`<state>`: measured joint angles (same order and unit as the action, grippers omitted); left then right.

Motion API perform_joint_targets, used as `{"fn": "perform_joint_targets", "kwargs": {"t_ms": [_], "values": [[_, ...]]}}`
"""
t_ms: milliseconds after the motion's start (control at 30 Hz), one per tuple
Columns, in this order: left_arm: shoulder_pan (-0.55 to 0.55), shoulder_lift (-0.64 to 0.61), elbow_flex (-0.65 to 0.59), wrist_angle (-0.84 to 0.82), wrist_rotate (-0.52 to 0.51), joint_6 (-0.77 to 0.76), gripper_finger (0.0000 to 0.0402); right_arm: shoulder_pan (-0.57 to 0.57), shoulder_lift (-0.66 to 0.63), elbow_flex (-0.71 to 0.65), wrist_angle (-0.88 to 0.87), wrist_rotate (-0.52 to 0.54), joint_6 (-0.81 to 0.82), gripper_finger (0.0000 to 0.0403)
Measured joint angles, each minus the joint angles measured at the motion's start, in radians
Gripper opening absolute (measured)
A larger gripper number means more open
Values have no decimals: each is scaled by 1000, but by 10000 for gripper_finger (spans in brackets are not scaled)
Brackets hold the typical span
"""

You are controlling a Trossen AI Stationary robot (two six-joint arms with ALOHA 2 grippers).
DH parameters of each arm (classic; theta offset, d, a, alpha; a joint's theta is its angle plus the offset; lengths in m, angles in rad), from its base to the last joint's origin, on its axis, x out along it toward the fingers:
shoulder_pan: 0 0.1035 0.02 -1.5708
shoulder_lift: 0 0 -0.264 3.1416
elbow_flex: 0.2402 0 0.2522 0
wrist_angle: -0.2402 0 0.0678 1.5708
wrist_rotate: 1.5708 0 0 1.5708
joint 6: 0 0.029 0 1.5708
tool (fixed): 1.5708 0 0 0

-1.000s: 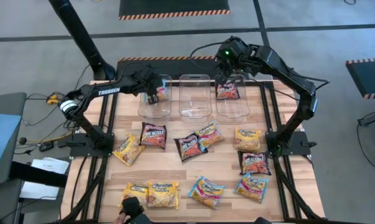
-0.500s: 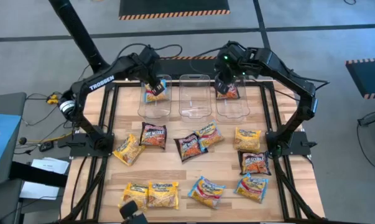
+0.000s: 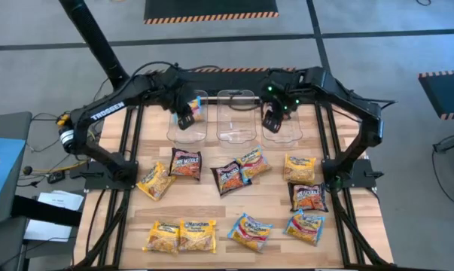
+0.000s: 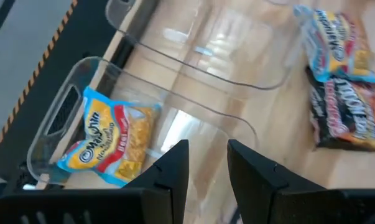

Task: Sort Maruchan noodles
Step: Put the yellow noodle pack into the middle transparent bin

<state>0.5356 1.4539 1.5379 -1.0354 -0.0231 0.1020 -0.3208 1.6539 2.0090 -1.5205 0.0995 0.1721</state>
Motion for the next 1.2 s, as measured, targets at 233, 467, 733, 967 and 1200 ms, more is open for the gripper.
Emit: {"fn": "perform_joint_targets", "kwargs": {"t_ms": [233,467,733,967,1200], "values": [[-85,-67,0,-103,14,-50,98,110,0,0,-45,-88,167,220],[-198,-124,0,-146,18,-88,98,257,0,-2,-51,-105,353,219],[-340,-180,-1,-172,17,-168,98,413,2,-2,48,-134,437,219],[-454,-227,-1,-180,15,-204,98,516,4,-2,288,-151,441,219],[-554,-239,-1,-178,11,-277,98,575,44,-4,522,-122,396,219]]}}
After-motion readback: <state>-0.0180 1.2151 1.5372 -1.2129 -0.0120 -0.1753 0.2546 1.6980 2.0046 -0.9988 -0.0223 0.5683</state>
